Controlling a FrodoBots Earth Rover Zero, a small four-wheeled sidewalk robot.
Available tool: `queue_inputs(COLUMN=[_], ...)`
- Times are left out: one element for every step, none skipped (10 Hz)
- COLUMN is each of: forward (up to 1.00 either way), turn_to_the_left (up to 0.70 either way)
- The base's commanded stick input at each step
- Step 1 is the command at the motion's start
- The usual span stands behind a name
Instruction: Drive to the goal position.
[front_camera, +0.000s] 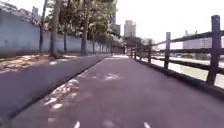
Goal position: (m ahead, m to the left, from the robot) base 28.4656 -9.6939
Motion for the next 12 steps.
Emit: queue_inputs(forward=[1.00,1.00,1.00,1.00,1.00,1.00,1.00,1.00,1.00,1.00,1.00,1.00], turn_to_the_left=[0.00,0.00,0.00,0.00,0.00,0.00,0.00,0.00,0.00,0.00,0.00,0.00])
